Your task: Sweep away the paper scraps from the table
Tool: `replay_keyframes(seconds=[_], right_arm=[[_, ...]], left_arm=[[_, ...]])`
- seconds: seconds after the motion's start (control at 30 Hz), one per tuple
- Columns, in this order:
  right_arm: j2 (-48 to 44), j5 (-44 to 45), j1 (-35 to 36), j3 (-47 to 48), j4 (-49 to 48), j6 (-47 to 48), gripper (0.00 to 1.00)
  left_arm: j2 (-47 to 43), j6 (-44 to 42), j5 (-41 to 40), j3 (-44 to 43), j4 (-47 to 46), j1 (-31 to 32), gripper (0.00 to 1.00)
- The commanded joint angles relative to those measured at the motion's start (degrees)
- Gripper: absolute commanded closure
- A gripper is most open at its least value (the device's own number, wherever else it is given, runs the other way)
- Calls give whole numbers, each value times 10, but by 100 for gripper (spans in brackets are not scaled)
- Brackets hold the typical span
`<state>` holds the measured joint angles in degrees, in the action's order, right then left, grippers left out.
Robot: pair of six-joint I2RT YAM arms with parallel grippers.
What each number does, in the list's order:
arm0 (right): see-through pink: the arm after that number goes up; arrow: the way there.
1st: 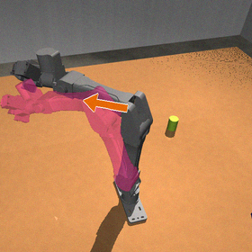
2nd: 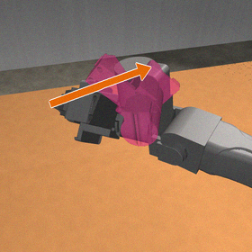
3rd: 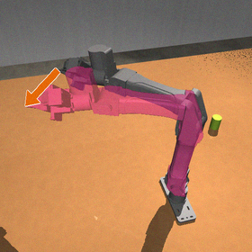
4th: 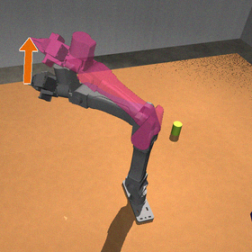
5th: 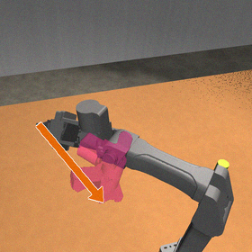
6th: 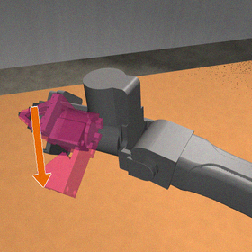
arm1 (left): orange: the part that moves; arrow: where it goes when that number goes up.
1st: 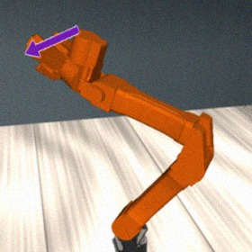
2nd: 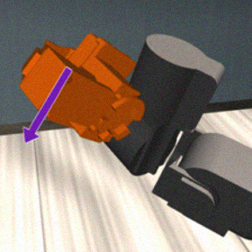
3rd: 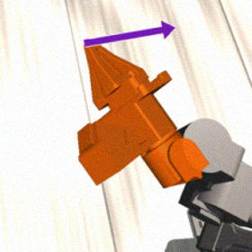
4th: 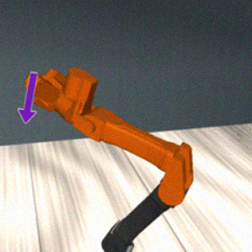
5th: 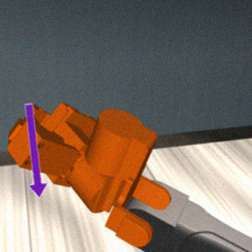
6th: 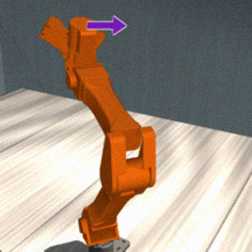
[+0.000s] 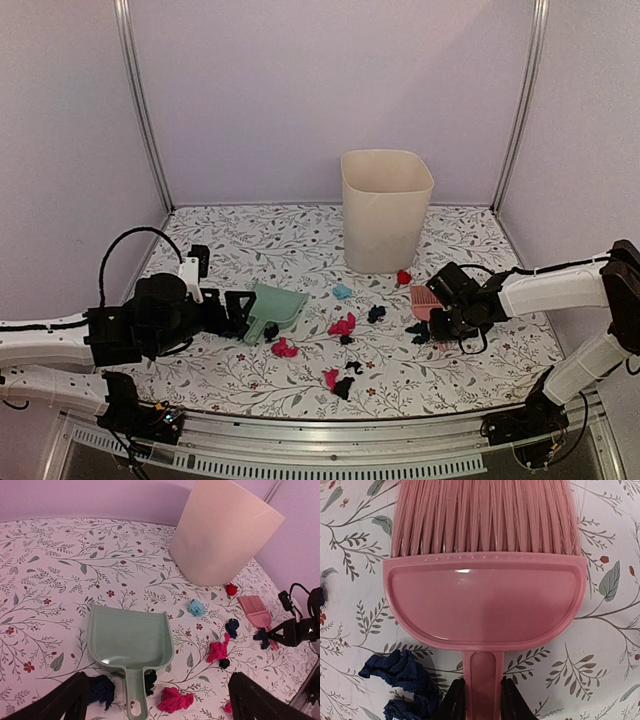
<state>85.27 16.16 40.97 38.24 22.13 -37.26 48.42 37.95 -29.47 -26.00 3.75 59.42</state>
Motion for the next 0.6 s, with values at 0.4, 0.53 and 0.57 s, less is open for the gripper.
replay_keyframes(seconds=[0.4,0.53,0.57], right_arm=[[-172,-11,2,5,25,58,100],[-231,-65,19,-5,-9,81,100],[-247,-71,29,-5,-14,84,100]], left_arm=[[21,-67,199,12,-147,25,2],[30,-63,268,9,-180,27,4],[33,-61,285,9,-186,27,5]])
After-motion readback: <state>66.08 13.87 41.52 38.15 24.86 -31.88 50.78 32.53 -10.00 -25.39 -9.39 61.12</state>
